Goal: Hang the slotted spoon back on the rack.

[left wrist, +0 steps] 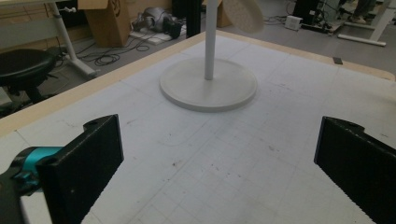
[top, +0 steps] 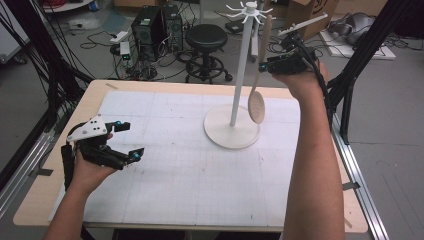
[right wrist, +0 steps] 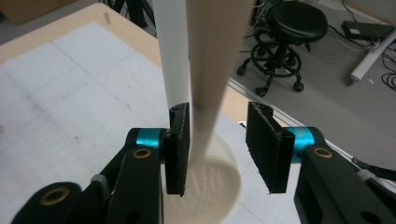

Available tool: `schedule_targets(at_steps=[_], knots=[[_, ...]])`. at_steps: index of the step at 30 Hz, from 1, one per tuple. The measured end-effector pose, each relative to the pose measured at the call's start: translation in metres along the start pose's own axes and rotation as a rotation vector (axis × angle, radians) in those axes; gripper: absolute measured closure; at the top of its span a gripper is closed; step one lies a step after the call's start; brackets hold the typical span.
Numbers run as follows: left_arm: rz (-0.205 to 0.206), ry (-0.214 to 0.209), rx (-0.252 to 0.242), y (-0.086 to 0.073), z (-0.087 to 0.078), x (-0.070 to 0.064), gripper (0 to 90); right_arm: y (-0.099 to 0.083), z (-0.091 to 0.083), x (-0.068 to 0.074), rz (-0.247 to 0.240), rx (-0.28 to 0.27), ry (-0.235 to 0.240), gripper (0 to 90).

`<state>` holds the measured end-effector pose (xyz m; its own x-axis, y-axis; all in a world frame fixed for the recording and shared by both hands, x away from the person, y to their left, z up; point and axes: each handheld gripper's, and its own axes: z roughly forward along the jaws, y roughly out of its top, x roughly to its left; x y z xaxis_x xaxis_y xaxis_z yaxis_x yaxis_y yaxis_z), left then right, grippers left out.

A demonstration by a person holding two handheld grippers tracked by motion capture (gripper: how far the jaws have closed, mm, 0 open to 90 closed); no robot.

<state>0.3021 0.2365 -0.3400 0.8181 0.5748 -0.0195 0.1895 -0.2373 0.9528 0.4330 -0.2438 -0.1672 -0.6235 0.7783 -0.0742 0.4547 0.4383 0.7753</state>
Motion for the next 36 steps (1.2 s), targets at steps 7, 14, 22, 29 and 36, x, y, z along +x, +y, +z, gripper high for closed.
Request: schedule_targets(at_steps=[7, 14, 22, 29, 36], knots=[[0.002, -0.001, -0.001, 0.000, -0.002, 0.000, 1.8, -0.008, -0.006, 0.002, -0.004, -0.025, 0.024, 57.2], [-0.001, -0.002, 0.000, 0.000, -0.001, 0.000, 1.8, -0.018, -0.011, 0.008, -0.046, -0.023, 0.053, 54.2], [0.001, -0.004, 0.003, 0.000, 0.000, -0.001, 1.8, -0.023, -0.019, 0.016, -0.076, -0.060, 0.074, 51.7], [0.000, -0.006, 0.004, 0.000, 0.000, -0.001, 1.8, -0.031, -0.026, 0.019, -0.089, -0.110, 0.086, 47.0], [0.000, -0.009, 0.003, 0.001, 0.001, -0.002, 1.8, -0.040, -0.032, 0.024, -0.106, -0.155, 0.112, 42.9]])
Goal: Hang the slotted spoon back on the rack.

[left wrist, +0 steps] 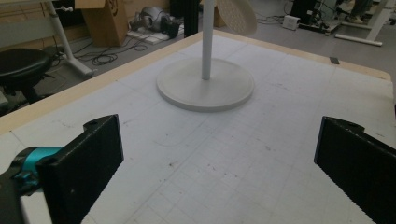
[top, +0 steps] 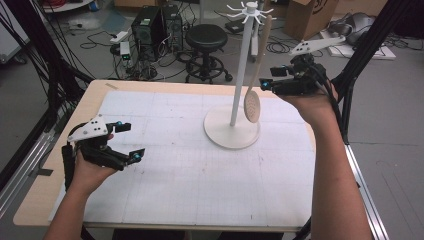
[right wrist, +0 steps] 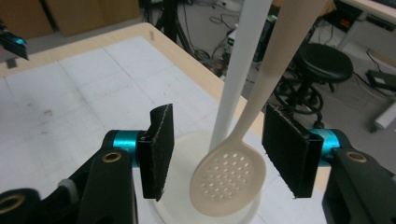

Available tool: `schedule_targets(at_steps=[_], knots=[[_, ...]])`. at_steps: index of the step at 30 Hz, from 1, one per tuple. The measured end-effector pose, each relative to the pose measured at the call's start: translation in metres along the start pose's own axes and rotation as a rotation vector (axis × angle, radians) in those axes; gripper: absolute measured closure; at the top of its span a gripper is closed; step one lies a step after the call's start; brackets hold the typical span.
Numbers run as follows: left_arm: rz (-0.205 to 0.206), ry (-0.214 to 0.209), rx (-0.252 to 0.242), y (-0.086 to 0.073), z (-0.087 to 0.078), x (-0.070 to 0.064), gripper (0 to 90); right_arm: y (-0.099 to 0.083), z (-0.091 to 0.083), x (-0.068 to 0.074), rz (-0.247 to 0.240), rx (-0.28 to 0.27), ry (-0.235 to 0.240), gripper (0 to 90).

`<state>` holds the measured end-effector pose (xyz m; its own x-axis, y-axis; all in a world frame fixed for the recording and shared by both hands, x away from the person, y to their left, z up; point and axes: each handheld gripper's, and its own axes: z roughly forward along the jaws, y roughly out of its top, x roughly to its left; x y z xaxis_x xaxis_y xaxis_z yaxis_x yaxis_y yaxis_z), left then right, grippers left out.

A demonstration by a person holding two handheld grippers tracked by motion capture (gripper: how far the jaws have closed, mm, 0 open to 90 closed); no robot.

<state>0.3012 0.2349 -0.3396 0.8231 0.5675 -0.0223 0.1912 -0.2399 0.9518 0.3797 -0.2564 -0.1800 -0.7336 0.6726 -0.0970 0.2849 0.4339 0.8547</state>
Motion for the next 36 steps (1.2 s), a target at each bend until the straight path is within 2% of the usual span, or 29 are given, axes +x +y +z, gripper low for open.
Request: schedule_targets(at_steps=[7, 8, 12, 17, 21, 30, 32, 36], knots=[[-0.004, 0.000, 0.005, 0.000, 0.001, 0.000, 1.8, -0.017, -0.005, 0.005, 0.002, -0.046, 0.036, 37.1], [-0.001, 0.000, 0.007, 0.000, 0.001, 0.000, 1.8, -0.019, -0.006, 0.007, 0.013, -0.045, 0.040, 35.7], [-0.009, 0.003, 0.005, -0.002, 0.000, 0.000, 1.8, -0.028, -0.007, 0.012, -0.011, -0.065, 0.059, 30.7], [-0.007, -0.001, 0.009, -0.003, 0.000, 0.000, 1.8, -0.040, -0.008, 0.021, -0.027, -0.102, 0.107, 25.0], [-0.007, -0.003, 0.014, -0.004, 0.000, -0.001, 1.8, -0.052, -0.009, 0.027, -0.022, -0.124, 0.146, 21.6], [-0.012, -0.006, 0.012, -0.005, 0.001, 0.000, 1.8, -0.081, -0.010, 0.034, -0.013, -0.159, 0.167, 20.1], [-0.013, -0.008, 0.012, -0.005, 0.002, 0.000, 1.8, -0.087, -0.009, 0.037, -0.017, -0.161, 0.159, 19.4], [-0.013, -0.013, 0.013, -0.007, 0.003, 0.000, 1.8, -0.104, -0.008, 0.040, 0.000, -0.194, 0.165, 18.0]])
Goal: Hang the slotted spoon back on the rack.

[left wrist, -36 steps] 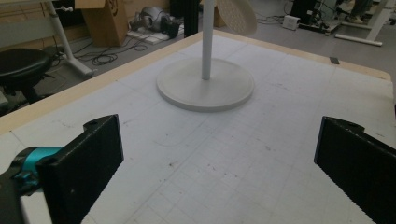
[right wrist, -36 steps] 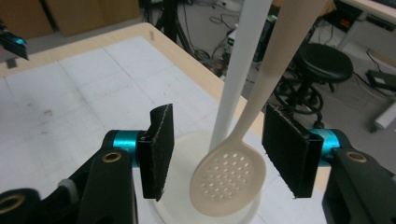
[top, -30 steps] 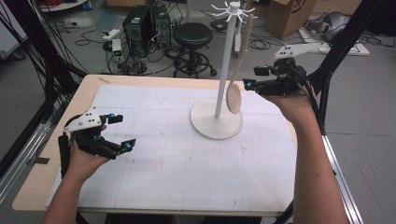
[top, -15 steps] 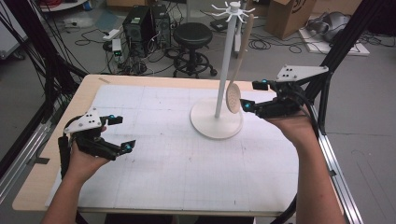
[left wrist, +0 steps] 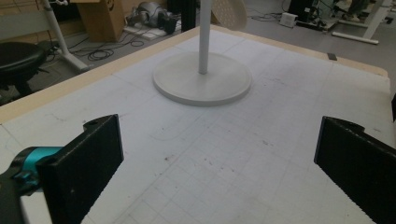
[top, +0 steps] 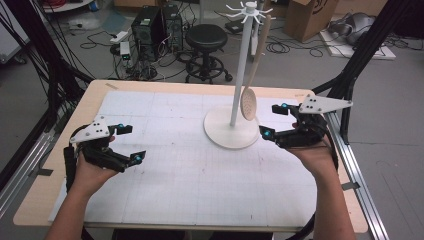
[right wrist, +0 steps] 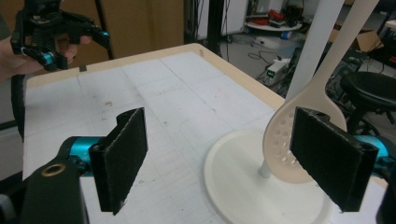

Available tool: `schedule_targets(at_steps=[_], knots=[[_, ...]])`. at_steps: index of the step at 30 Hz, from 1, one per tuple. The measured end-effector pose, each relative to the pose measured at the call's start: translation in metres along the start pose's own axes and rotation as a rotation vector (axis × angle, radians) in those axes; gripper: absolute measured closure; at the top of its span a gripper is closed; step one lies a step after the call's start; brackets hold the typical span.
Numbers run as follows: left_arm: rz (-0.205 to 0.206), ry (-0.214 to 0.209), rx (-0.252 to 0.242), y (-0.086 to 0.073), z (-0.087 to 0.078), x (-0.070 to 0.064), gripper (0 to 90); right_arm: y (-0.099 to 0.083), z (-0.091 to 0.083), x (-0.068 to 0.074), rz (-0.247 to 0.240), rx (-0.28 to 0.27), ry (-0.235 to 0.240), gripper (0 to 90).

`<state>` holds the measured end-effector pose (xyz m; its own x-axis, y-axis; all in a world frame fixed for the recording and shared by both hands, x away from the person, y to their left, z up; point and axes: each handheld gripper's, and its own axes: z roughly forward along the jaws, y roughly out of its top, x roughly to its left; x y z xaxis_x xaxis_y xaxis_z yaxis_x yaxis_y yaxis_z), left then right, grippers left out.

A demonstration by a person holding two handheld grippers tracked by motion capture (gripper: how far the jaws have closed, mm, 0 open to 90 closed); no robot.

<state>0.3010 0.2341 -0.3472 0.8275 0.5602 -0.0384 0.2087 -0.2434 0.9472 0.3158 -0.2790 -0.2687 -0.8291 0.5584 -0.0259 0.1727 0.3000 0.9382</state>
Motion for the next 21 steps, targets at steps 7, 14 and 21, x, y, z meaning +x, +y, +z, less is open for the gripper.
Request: schedule_targets(at_steps=[7, 14, 21], knots=[[0.003, -0.011, -0.003, -0.002, 0.002, -0.001, 1.8, -0.032, 0.003, 0.007, 0.022, -0.004, -0.001, 15.7], [-0.006, -0.012, -0.005, -0.007, 0.002, 0.001, 1.8, -0.059, 0.003, 0.018, 0.040, -0.017, 0.007, 14.4], [-0.005, -0.020, 0.001, -0.010, 0.006, 0.001, 1.8, -0.075, 0.005, 0.022, 0.063, -0.011, 0.012, 11.3]])
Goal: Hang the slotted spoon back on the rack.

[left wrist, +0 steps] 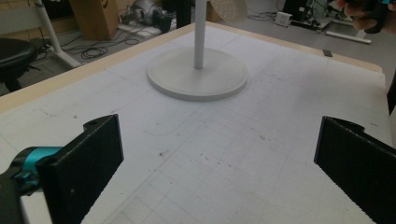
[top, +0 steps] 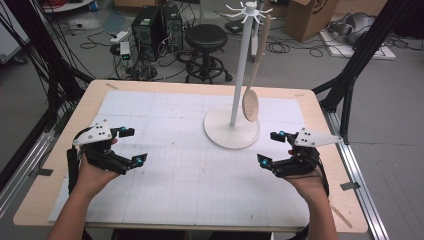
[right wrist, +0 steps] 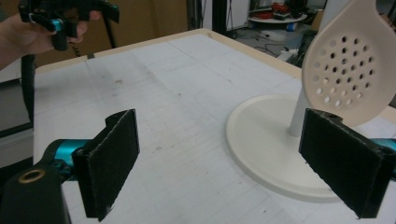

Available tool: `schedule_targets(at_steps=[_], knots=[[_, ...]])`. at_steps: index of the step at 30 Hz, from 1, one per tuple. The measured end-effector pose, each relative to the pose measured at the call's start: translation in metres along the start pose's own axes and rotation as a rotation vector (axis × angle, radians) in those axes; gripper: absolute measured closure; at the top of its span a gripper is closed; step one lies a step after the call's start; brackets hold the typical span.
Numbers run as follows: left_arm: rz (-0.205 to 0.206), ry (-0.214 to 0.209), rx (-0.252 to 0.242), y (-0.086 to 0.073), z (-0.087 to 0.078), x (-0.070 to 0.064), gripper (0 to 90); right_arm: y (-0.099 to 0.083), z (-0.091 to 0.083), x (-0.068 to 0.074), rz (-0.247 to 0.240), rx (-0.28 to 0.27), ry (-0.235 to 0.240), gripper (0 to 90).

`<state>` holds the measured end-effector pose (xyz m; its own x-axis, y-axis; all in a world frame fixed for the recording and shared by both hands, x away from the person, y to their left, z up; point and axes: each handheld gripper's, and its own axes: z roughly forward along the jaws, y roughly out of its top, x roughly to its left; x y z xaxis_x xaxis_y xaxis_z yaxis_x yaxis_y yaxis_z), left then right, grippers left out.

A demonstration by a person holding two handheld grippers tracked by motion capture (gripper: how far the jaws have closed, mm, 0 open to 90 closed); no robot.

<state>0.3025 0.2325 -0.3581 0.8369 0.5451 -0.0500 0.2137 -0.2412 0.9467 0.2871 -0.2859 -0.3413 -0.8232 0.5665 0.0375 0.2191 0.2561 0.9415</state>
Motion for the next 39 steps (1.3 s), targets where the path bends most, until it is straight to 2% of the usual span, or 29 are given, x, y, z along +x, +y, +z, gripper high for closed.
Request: schedule_targets(at_steps=[3, 10, 21, 39], knots=[[-0.001, -0.005, -0.002, 0.000, 0.000, 0.000, 1.7, -0.006, -0.001, 0.002, 0.001, 0.021, -0.001, 10.8], [0.001, -0.006, 0.001, -0.002, 0.002, -0.001, 1.7, -0.014, -0.008, -0.002, 0.021, 0.016, -0.021, 10.1], [-0.007, -0.007, -0.008, -0.005, -0.001, 0.001, 1.7, -0.014, -0.003, -0.003, 0.008, 0.015, -0.013, 10.1], [-0.009, -0.001, -0.006, -0.005, -0.001, 0.001, 1.7, -0.014, -0.001, -0.003, 0.017, 0.024, -0.005, 10.2]])
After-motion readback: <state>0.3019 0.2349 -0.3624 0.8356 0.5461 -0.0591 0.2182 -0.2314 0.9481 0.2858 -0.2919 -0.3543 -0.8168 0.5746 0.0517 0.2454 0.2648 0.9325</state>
